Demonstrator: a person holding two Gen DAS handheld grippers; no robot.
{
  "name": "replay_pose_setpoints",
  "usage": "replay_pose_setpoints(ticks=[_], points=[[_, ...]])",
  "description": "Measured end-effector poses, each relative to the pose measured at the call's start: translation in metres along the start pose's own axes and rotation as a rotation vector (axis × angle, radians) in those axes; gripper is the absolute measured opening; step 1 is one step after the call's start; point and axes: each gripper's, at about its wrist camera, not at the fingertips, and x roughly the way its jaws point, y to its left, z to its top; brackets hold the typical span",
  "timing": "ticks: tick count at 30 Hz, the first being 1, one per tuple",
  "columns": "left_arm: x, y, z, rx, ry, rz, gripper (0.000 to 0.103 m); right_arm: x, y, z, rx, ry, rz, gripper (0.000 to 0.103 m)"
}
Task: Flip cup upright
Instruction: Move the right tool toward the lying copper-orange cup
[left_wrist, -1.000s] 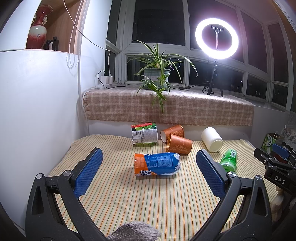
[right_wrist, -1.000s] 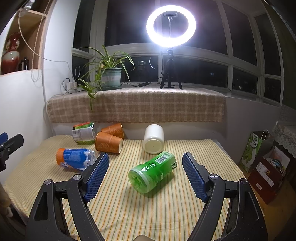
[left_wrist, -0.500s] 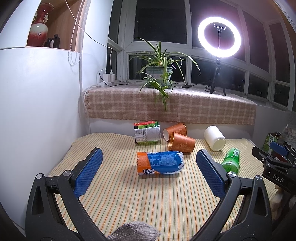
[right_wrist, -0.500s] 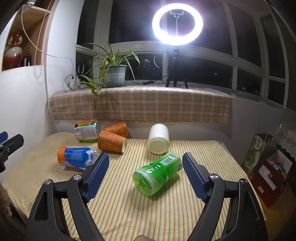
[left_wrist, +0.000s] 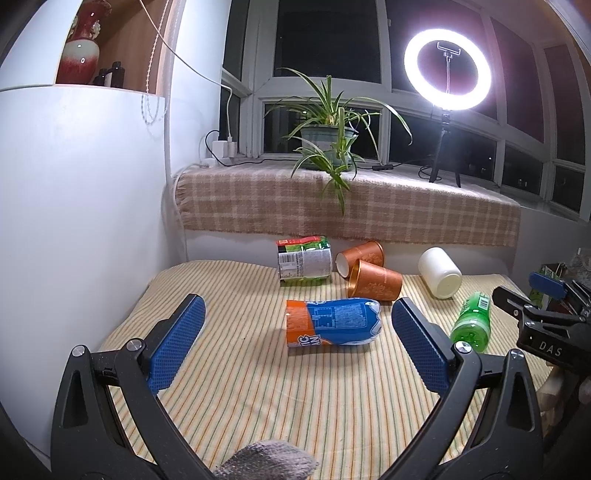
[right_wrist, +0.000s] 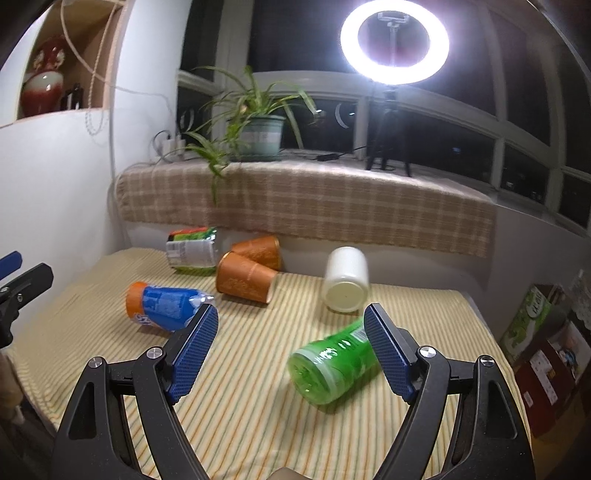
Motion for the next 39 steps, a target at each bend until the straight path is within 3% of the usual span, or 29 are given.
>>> replay_pose_setpoints(ticks=[6, 11, 20, 31, 39], points=[[0.006, 0.013, -0.006, -0.003, 0.023, 0.033, 0.102, 0.028, 0.005, 0.018, -0.084, 0.072, 0.101, 0.081], [0.007, 0.027, -0.012, -0.006, 0.042, 0.064, 0.102, 0.069, 0.006, 0.034, -0.175, 0.208, 0.215, 0.081], [0.01, 0.05, -0.023, -0.023, 0.083, 0.12, 0.102, 0.136, 0.026, 0.057, -0.49, 0.418, 0.327, 0.081], [0.015, 0.08, -0.028, -0.062, 0.113, 0.19, 0.102, 0.208, 0.043, 0.063, -0.637, 0.587, 0.366, 0.08], [0.023, 0.099, -0.035, -0.093, 0.138, 0.236, 0.103, 0.244, 0.058, 0.059, -0.687, 0.642, 0.393, 0.08]])
